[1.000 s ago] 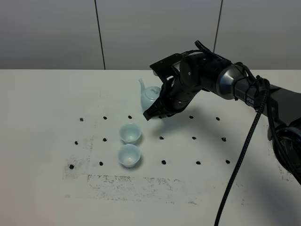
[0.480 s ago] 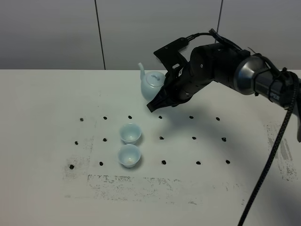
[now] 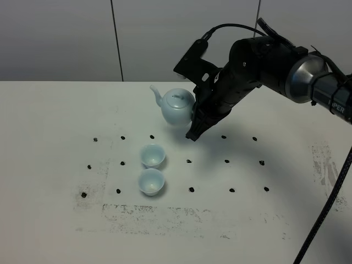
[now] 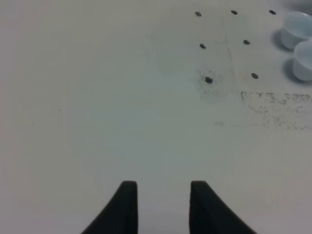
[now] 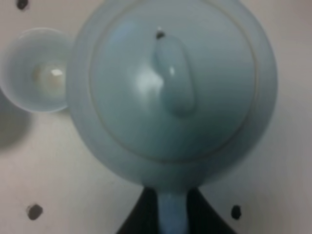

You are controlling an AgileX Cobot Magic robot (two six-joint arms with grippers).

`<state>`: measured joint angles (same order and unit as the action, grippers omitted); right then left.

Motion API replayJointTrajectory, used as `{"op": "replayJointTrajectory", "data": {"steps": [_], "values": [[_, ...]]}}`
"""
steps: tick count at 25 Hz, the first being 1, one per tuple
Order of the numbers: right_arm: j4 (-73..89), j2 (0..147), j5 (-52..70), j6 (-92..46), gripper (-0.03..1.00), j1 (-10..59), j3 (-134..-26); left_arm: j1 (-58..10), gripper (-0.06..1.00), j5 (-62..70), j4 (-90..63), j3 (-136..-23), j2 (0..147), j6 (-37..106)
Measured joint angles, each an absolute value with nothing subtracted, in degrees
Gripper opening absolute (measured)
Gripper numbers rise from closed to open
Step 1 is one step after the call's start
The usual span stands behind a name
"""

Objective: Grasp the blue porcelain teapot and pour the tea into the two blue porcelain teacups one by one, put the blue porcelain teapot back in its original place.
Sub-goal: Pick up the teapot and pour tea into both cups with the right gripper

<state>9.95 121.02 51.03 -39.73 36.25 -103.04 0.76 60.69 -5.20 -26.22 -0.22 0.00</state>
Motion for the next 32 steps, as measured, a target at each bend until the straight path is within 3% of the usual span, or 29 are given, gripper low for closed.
{"op": "replayJointTrajectory", "data": {"steps": [18,32], "values": [[5.15,129.01,65.68,-56.80,0.03,36.25,-121.95,0.76,0.29,60.69,-5.20,-26.22,-0.22,0.00],[-1.07,129.82,69.68,-61.79,0.03,39.07,-122.57,0.76,0.29,60.69,-5.20,-26.22,-0.22,0.00]]}}
